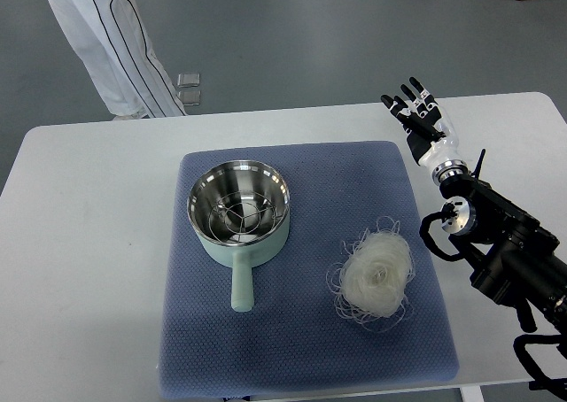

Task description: Put vermicelli into pot with right hand

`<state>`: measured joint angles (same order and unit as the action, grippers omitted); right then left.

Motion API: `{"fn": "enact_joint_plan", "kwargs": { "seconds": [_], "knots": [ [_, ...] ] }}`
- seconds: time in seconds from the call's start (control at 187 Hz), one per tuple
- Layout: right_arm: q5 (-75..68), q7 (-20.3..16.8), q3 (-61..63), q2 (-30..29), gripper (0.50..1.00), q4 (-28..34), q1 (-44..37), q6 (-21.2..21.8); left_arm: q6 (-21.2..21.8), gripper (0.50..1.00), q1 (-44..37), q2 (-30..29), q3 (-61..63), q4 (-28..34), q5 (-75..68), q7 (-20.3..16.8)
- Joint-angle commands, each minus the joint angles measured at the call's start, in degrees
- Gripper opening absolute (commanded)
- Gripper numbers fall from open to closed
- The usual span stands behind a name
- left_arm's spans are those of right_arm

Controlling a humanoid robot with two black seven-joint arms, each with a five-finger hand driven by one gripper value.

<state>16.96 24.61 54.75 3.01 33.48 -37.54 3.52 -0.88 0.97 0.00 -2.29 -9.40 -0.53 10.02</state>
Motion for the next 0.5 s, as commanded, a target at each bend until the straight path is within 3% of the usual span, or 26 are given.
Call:
{"fn": "enact_joint_plan", "kwargs": {
  "seconds": [0.0,0.497],
  "knots": [
    [0.00,0.00,-0.09,0.15,0.928,0.00,0.01,0.00,0.00,1.000,0.00,0.00,0.09,0.00,0.00,0.00],
    [0.00,0.00,0.09,0.06,0.928,0.00,-0.08,0.00,0.44,1.000,0.00,0.00,-0.08,0.00,0.00,0.00]
  ]
}}
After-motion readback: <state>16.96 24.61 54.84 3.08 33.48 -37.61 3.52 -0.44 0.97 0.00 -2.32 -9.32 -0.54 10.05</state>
